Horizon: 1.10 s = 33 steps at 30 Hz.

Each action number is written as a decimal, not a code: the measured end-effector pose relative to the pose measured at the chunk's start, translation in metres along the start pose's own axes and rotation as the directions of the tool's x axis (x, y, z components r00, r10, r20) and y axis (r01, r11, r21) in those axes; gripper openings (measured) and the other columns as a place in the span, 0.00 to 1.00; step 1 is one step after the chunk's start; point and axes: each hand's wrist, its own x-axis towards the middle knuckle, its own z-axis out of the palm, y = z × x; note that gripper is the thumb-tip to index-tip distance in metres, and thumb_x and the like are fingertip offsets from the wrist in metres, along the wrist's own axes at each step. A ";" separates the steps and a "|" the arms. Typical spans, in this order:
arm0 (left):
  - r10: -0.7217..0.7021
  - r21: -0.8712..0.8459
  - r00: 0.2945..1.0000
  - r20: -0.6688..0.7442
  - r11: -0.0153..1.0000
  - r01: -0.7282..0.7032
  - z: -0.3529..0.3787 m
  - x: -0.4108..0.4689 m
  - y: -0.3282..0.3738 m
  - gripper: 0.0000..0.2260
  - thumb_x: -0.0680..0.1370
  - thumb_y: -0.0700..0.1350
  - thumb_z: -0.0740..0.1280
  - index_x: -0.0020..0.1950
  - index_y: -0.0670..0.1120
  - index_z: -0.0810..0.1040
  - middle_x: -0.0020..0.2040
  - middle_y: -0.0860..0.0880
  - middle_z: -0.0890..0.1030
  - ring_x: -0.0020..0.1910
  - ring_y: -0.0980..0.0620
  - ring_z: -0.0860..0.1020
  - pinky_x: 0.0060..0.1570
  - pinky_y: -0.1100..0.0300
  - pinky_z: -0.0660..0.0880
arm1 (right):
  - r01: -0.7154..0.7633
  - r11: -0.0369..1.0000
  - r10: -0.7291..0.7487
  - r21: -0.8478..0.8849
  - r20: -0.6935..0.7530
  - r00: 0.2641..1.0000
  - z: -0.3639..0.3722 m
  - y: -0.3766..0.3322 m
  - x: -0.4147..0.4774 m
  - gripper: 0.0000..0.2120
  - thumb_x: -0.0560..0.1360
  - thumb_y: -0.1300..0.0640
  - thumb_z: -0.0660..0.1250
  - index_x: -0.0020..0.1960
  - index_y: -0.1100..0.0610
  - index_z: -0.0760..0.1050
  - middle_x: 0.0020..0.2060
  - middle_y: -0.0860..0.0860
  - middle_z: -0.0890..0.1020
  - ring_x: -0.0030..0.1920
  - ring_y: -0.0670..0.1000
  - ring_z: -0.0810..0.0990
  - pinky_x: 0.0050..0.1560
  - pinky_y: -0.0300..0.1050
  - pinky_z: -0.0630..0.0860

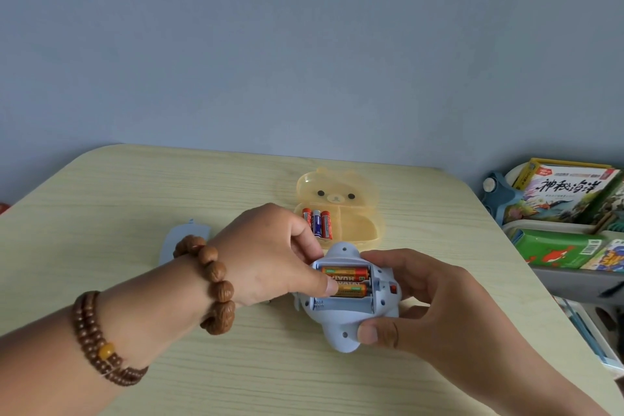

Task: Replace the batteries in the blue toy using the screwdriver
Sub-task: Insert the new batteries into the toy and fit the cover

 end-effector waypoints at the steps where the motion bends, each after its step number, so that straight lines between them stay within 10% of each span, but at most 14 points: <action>1: 0.019 -0.005 1.000 0.012 1.000 -0.019 -0.002 -0.001 -0.002 0.17 0.59 0.57 0.83 0.43 0.54 0.85 0.38 0.57 0.86 0.37 0.60 0.84 0.46 0.57 0.83 | 0.001 1.000 -0.001 -0.002 -0.005 1.000 0.001 0.000 0.000 0.31 0.58 0.54 0.86 0.57 0.36 0.80 0.47 0.41 0.88 0.47 0.46 0.87 0.55 0.53 0.84; 8: 0.110 0.360 0.991 -0.074 0.930 -0.076 -0.041 -0.012 -0.017 0.23 0.63 0.64 0.77 0.55 0.62 0.77 0.48 0.62 0.79 0.42 0.63 0.79 0.40 0.69 0.71 | 0.009 1.000 -0.009 -0.011 -0.001 1.000 0.000 0.004 -0.001 0.32 0.58 0.49 0.85 0.58 0.33 0.78 0.49 0.43 0.88 0.48 0.48 0.87 0.55 0.53 0.83; 14: 0.042 0.512 0.999 0.002 0.858 -0.037 -0.026 -0.013 -0.025 0.19 0.67 0.64 0.73 0.55 0.62 0.77 0.45 0.61 0.77 0.42 0.64 0.75 0.51 0.59 0.76 | 0.011 1.000 -0.011 -0.006 -0.002 1.000 0.001 0.002 0.001 0.31 0.59 0.51 0.85 0.58 0.34 0.79 0.49 0.41 0.88 0.50 0.47 0.87 0.55 0.53 0.83; 23: 0.102 0.401 0.988 -0.117 0.915 -0.047 -0.019 -0.010 -0.029 0.12 0.64 0.52 0.70 0.45 0.58 0.73 0.37 0.56 0.81 0.36 0.58 0.80 0.41 0.57 0.79 | -0.002 1.000 0.002 0.006 -0.012 1.000 0.002 0.002 -0.001 0.31 0.59 0.51 0.85 0.58 0.35 0.79 0.49 0.41 0.88 0.49 0.47 0.87 0.55 0.54 0.84; 29: 0.430 -0.063 0.890 -0.150 0.894 -0.443 -0.021 -0.022 0.000 0.14 0.67 0.41 0.72 0.48 0.53 0.75 0.39 0.52 0.82 0.34 0.53 0.81 0.37 0.58 0.78 | -0.019 1.000 0.019 0.019 -0.011 1.000 0.002 0.001 -0.003 0.31 0.58 0.50 0.85 0.59 0.37 0.80 0.48 0.41 0.88 0.47 0.49 0.88 0.54 0.53 0.84; 33: 0.634 0.092 0.765 -0.114 0.773 -0.627 -0.001 -0.024 0.002 0.13 0.72 0.41 0.75 0.50 0.53 0.76 0.41 0.55 0.81 0.41 0.53 0.80 0.41 0.61 0.77 | -0.019 0.998 0.021 0.055 -0.023 1.000 0.002 0.002 -0.002 0.33 0.56 0.49 0.86 0.59 0.37 0.80 0.49 0.44 0.89 0.49 0.51 0.88 0.56 0.57 0.83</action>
